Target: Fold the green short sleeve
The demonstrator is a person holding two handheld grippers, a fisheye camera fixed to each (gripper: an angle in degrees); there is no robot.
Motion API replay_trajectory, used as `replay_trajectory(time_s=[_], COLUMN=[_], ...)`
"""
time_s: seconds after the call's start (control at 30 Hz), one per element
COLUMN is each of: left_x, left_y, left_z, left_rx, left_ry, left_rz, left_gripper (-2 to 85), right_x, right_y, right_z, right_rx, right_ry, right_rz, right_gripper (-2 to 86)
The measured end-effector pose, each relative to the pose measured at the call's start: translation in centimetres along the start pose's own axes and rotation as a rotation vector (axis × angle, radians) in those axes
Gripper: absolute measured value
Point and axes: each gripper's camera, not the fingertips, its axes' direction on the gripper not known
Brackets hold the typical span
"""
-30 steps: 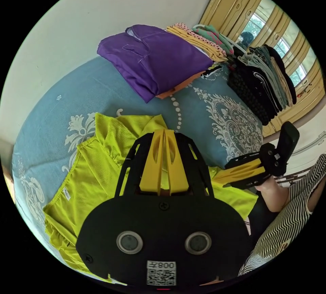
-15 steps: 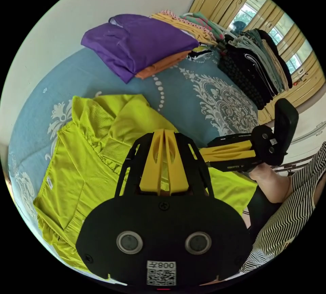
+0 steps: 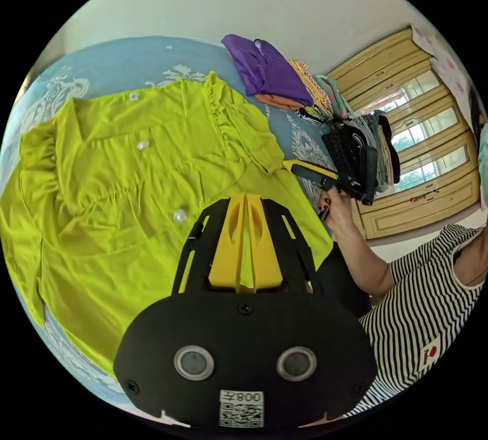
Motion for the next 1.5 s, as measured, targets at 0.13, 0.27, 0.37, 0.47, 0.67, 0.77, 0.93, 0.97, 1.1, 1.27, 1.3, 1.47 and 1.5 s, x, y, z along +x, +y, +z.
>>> replay_trajectory(time_s=[0.13,0.27,0.37,0.47,0.67,0.77,0.93,0.97,1.1,1.27,1.3,1.47,1.5], left_x=[-4.8,-11.9,-17.8,-23.0,-29.3,-31.4,-33.7,-34.2,-35.5,-37.9,-38.1,-38.6,-38.7], left_y=[7.9,15.9,21.8,26.8,33.0,35.7,39.0,39.6,41.1,43.1,43.3,44.2,44.3], left_z=[-5.1,-11.8,-15.7,-17.9,-18.7,-19.2,-20.2,-20.5,-21.2,-21.8,-21.9,-23.7,-23.8], left_rx=[0.092,0.322,0.476,0.578,0.630,0.686,0.717,0.720,0.715,0.703,0.707,0.721,0.718], left_ry=[-0.048,-0.145,-0.144,-0.079,0.049,0.105,0.139,0.130,0.126,0.115,0.116,0.047,0.039], left_rz=[-0.141,-0.400,-0.612,-0.786,-0.921,-0.945,-0.933,-0.931,-0.912,-0.936,-0.931,-0.859,-0.851], left_gripper=[1.3,4.2,7.8,9.7,10.0,8.9,8.0,7.9,7.3,2.6,1.9,0.3,0.3], right_x=[-6.5,-12.4,-19.0,-28.3,-50.4,-61.1,-75.9,-77.2,-84.0,-88.5,-89.5,-92.2,-92.6], right_y=[-1.8,-4.0,-6.9,-10.9,-19.2,-21.9,-23.9,-24.1,-24.8,-25.9,-26.1,-27.9,-28.5], right_z=[0.0,0.1,1.1,3.9,11.8,16.5,24.3,25.1,30.3,33.8,34.3,36.1,36.6], right_rx=[-0.026,-0.027,-0.031,-0.072,-0.171,-0.250,-0.350,-0.354,-0.411,-0.447,-0.444,-0.444,-0.454], right_ry=[0.053,0.112,0.023,-0.100,-0.286,-0.297,-0.184,-0.162,-0.044,-0.022,-0.019,-0.023,-0.044], right_rz=[-0.053,-0.081,-0.148,-0.303,-0.622,-0.750,-0.915,-0.926,-0.959,-0.938,-0.944,-0.921,-0.896], right_gripper=[2.6,5.1,5.7,5.8,7.1,7.4,7.5,7.5,7.6,7.0,6.4,1.4,1.0])
